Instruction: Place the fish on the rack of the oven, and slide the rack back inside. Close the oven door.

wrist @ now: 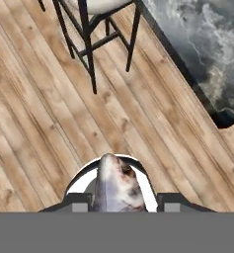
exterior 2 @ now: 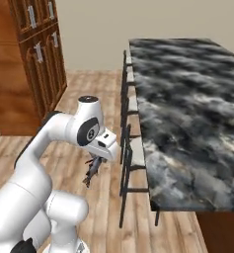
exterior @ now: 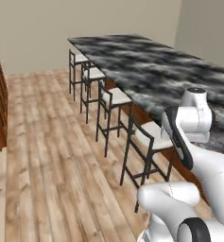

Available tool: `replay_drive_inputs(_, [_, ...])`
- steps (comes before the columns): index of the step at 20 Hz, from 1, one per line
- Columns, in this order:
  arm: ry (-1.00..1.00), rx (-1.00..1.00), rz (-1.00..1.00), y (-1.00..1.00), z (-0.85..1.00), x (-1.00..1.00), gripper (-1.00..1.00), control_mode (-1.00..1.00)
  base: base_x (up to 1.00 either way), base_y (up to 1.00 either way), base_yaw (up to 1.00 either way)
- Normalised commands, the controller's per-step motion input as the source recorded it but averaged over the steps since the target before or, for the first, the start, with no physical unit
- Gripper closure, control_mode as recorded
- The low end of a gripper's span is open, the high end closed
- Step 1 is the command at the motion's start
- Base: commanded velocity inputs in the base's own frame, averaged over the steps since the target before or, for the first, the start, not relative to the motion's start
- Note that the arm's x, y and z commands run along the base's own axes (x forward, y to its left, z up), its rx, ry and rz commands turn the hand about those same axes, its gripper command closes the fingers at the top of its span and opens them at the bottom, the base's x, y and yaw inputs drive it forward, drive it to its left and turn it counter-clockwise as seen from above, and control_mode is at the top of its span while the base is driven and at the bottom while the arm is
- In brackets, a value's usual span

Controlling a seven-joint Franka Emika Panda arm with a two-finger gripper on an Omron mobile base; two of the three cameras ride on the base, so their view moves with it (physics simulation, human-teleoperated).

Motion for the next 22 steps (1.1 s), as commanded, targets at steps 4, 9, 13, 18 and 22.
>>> replay_drive_inputs(4, [0.0, 0.0, 0.0, 0.0, 0.0, 0.0, 1.0, 1.0, 0.43, 0.47, 0.78])
replay_drive_inputs(9, [0.0, 0.0, 0.0, 0.0, 0.0, 0.0, 1.0, 1.0, 0.41, 0.36, 0.81])
replay_drive_inputs(13, [0.0, 0.0, 0.0, 0.0, 0.0, 0.0, 1.0, 1.0, 0.48, 0.19, 0.82])
replay_drive_inputs(18, [0.0, 0.0, 0.0, 0.0, 0.0, 0.0, 1.0, 1.0, 0.44, 0.01, 0.83])
replay_drive_inputs(22, [0.0, 0.0, 0.0, 0.0, 0.0, 0.0, 1.0, 1.0, 0.38, -0.05, 0.84])
